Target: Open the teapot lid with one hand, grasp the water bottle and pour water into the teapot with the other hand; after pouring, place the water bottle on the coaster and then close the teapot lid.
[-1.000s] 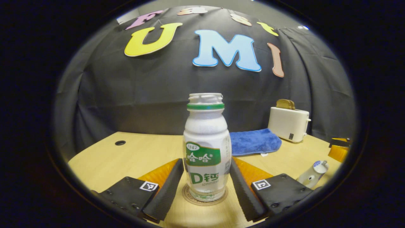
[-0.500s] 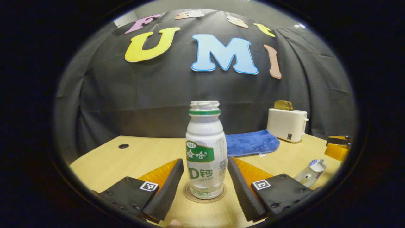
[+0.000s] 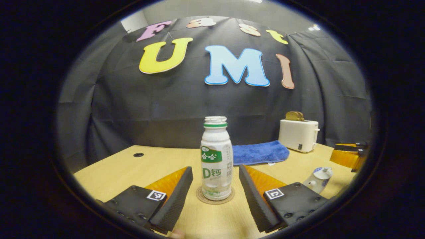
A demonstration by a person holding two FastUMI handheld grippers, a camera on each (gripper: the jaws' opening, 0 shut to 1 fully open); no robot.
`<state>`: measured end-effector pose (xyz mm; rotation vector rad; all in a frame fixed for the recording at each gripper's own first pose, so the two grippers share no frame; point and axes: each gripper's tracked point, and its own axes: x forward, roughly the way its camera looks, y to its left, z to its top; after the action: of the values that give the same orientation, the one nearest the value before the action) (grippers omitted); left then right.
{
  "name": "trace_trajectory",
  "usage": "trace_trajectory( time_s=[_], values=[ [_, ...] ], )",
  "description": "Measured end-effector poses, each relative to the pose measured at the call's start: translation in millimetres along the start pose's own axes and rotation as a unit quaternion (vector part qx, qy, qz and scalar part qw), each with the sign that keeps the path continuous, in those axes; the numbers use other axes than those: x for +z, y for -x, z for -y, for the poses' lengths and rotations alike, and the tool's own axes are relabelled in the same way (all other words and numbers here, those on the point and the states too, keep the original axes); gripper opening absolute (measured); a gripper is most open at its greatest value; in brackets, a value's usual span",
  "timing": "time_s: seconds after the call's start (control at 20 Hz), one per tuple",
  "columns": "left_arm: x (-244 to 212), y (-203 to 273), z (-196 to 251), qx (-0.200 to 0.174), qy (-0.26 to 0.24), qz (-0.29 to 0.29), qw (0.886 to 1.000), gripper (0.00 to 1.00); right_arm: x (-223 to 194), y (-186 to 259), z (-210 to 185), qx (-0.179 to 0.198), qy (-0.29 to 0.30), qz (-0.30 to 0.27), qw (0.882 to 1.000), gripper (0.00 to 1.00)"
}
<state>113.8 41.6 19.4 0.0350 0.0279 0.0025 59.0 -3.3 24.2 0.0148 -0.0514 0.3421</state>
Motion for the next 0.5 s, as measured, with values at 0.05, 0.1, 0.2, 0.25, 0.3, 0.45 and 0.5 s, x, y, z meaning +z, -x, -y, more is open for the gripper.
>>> trace_trajectory(
  time_s=[0.05, 0.1, 0.2, 0.25, 0.3, 0.45, 0.5],
  values=[
    [1.1, 5.5, -0.2, 0.003, -0.001, 0.004, 1.000, 0.93, 1.8, 1.2, -1.0, 0.000, 0.001, 0.003, 1.000, 0.72],
    [2.6, 12.3, -0.8, 0.007, 0.000, 0.005, 1.000, 0.93, 2.6, 2.0, -1.7, -0.001, 0.000, 0.005, 1.000, 0.72],
    [2.7, 26.9, 4.2, 0.005, 0.012, 0.007, 1.000, 0.96, 6.5, 5.4, -2.8, -0.004, -0.005, 0.012, 1.000, 0.72],
    [1.0, 32.8, 9.3, 0.000, 0.019, 0.007, 1.000, 0.97, 7.9, 8.1, -3.1, -0.007, -0.008, 0.015, 1.000, 0.72],
    [-0.8, 38.8, 11.3, -0.003, 0.022, 0.005, 1.000, 0.93, 7.5, 11.1, -3.1, -0.011, -0.011, 0.016, 1.000, 0.71],
    [-5.1, 60.0, 16.5, -0.006, 0.020, 0.000, 1.000, 0.93, 2.0, 23.6, -8.0, -0.021, -0.012, 0.015, 1.000, 0.72],
    [-4.6, 68.6, 19.3, -0.008, 0.023, 0.001, 1.000, 0.93, -0.1, 29.1, -11.7, -0.022, -0.006, 0.015, 1.000, 0.72]
  ],
)
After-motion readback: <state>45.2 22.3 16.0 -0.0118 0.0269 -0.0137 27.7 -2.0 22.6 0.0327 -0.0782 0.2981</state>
